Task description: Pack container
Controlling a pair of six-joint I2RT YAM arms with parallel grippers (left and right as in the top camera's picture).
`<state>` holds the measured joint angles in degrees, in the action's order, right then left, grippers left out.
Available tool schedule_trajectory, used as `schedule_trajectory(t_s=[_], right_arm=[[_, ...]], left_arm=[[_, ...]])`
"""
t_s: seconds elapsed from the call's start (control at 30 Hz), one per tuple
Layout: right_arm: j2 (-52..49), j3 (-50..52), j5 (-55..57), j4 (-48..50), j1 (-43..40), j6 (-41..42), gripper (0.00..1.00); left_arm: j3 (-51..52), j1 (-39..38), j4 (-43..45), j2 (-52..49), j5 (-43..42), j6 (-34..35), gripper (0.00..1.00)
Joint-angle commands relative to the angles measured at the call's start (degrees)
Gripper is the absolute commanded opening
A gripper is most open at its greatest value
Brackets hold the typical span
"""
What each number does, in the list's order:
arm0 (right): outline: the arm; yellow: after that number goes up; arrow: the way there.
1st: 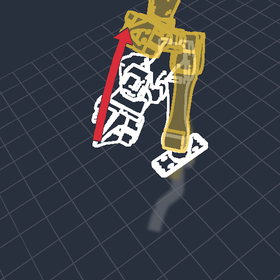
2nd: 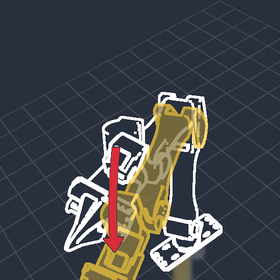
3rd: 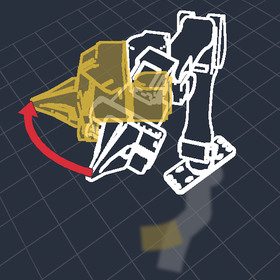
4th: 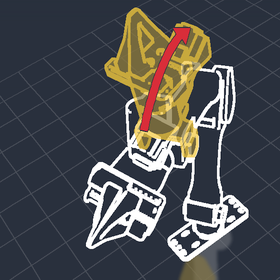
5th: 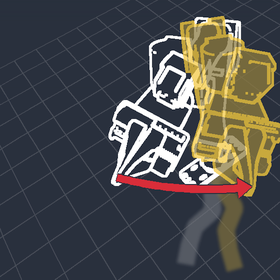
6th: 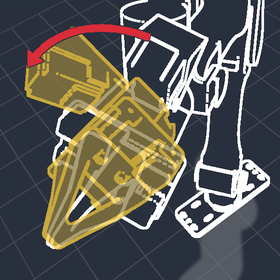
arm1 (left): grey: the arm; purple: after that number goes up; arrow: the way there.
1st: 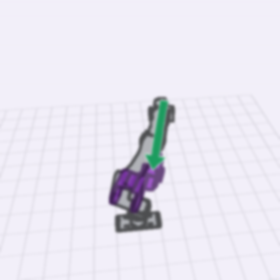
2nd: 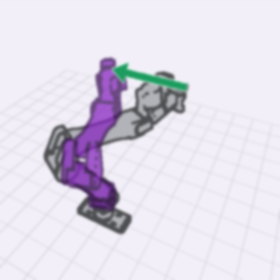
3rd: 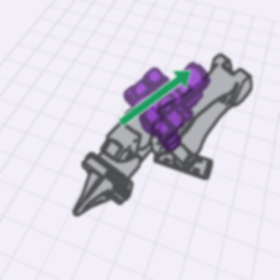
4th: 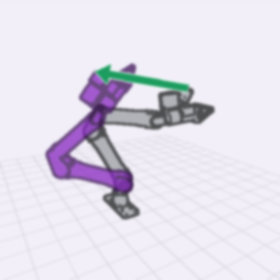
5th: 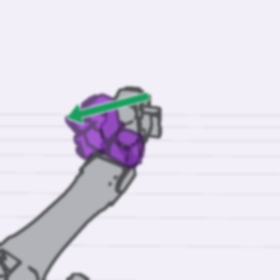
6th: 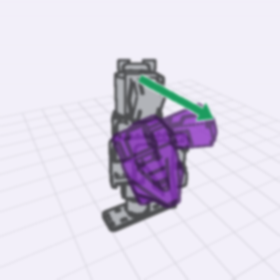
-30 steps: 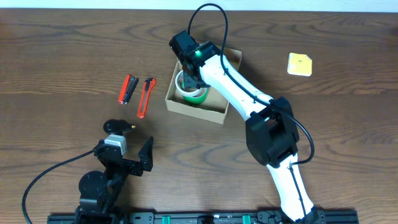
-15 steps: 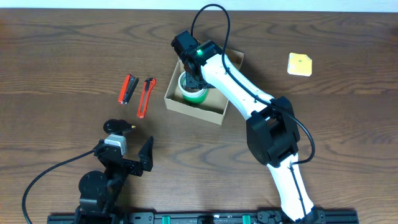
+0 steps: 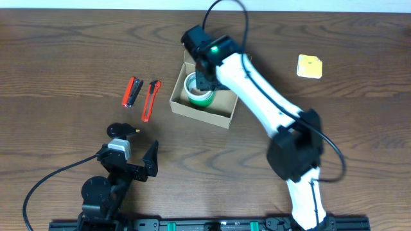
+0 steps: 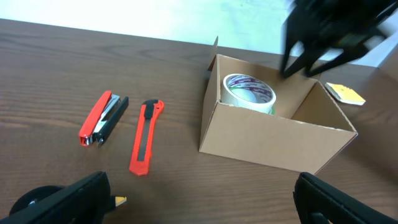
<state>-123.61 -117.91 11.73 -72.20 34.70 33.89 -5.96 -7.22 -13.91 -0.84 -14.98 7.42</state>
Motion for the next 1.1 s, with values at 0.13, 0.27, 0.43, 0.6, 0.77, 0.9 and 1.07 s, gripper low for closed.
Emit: schedule_trajectory(t_s=[0.13,0.27,0.43,0.6,0.77,0.9,1.07], right_arm=[[3.98,1.18,0.55,-8.22,-2.89,3.41,0.47],[3.98,5.35,0.48,-7.78,-4.68,5.4,0.46],[4.0,11.45,-0.5,-3.85,-7.15,6.38,0.46],[4.02,14.16,-6.27,0.11,-9.73,6.32,0.46],[4.02,15.69,-9.25,2.89,-9.77,5.22,0.47],[4.02,18.99,-9.92,5.99,-9.44,5.25,0.49],[4.02,23.26,-10.69,9.81,-9.55,5.22,0.35]], left_arm=[[1.44,0.24,-0.39,0.48,0.39,-0.83,0.95],[1.44,0.24,-0.39,0.48,0.42,-0.83,0.95],[1.44,0.24,-0.39,0.48,0.42,-0.83,0.95],[1.44,0.24,-0.39,0.48,0.39,-0.83,0.95],[1.44,0.24,-0.37,0.48,0.39,-0.83,0.95],[1.44,0.24,-0.39,0.48,0.39,-0.83,0.95],[1.44,0.24,-0.39,0.48,0.39,-0.83,0.95]])
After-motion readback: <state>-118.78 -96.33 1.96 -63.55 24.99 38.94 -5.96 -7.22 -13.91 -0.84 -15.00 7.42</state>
